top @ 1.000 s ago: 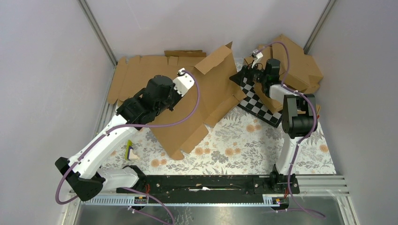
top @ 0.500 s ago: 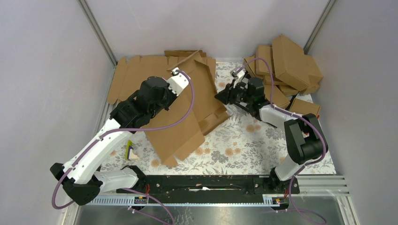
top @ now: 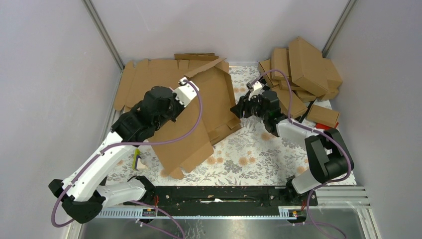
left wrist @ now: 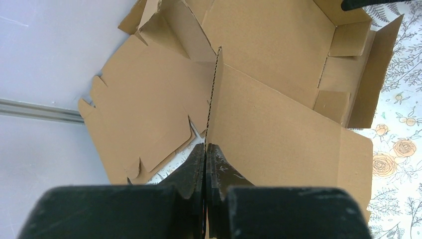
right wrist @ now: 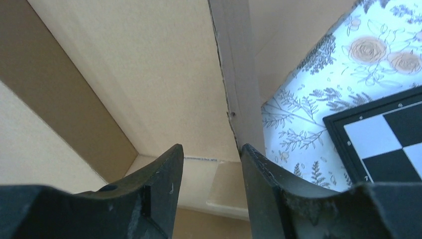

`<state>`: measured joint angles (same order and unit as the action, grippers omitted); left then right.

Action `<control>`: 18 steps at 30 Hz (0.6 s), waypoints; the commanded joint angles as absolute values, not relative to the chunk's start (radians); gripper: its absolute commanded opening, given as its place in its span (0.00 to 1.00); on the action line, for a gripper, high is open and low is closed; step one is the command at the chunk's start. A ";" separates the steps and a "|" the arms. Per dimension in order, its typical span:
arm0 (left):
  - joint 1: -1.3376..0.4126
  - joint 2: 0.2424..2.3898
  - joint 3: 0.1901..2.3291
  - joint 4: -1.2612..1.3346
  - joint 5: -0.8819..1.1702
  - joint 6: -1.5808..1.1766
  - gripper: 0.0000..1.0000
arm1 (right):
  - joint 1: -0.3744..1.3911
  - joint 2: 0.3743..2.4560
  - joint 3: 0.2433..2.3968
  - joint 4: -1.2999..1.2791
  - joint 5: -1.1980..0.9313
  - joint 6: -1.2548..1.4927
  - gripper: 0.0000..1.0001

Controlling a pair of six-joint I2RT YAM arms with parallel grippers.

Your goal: Fold the paper box

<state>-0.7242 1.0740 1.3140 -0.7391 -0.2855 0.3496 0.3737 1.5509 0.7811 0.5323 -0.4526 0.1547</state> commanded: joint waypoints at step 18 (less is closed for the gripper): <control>-0.793 1.096 1.311 -0.639 -0.210 0.484 0.00 | 0.452 1.576 0.798 0.342 -0.418 0.081 1.00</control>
